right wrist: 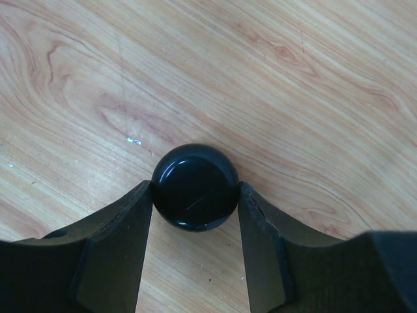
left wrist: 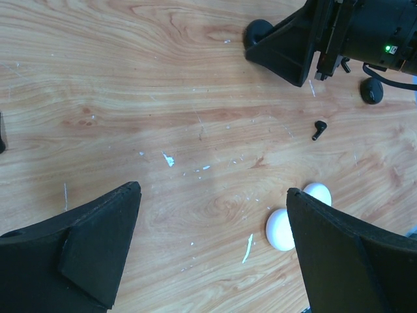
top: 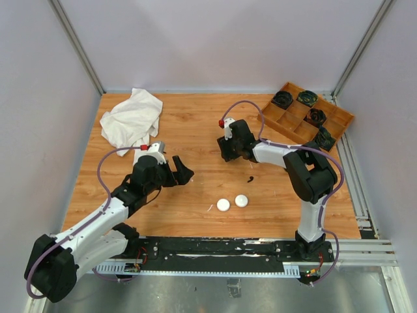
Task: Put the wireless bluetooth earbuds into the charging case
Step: Pick up the charging case at the center of the board.
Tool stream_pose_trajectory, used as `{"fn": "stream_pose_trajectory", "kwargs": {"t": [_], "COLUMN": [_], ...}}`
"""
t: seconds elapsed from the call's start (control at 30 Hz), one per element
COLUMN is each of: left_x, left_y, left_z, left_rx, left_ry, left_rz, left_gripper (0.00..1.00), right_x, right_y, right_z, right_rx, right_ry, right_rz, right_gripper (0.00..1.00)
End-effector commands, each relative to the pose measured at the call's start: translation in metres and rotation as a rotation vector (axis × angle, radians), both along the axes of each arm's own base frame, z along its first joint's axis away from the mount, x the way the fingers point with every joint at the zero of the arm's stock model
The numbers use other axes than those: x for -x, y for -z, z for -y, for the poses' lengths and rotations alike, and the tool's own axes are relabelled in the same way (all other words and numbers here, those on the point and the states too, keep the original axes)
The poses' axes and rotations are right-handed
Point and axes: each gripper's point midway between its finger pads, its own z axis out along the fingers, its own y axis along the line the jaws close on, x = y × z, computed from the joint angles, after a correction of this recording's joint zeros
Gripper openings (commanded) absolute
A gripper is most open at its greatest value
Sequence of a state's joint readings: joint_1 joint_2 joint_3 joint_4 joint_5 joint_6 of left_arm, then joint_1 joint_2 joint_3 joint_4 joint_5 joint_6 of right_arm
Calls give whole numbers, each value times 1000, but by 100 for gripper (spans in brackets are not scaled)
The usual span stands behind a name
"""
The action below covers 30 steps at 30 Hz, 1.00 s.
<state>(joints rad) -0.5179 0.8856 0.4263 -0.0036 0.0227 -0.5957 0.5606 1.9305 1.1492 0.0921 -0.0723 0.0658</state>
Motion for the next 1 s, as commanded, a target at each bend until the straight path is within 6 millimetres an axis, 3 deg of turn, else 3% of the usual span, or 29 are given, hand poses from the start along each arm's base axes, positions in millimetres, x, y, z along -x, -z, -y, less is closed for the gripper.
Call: {"fn": "stream_pose_trajectory", "kwargs": {"t": [0.0, 0.43, 0.67, 0.97], "left_x": [-9, -8, -2, 27], "left_y": [-20, -44, -64, -105], "left_z": [4, 13, 21, 49], "left_rx": [19, 26, 45, 152], "left_ry": [17, 100, 169, 401], "left_rz": [47, 76, 101, 154], "left_gripper": [99, 95, 90, 81], "right_x": [8, 88, 136, 188], "right_y": [-11, -71, -124, -184], "right_z": [-7, -46, -60, -64], "right_rx": [-23, -71, -16, 32], "right_ry": [-71, -364, -603, -931], "right_rz": [-7, 70, 245, 540], "right_gripper": [42, 40, 37, 36]}}
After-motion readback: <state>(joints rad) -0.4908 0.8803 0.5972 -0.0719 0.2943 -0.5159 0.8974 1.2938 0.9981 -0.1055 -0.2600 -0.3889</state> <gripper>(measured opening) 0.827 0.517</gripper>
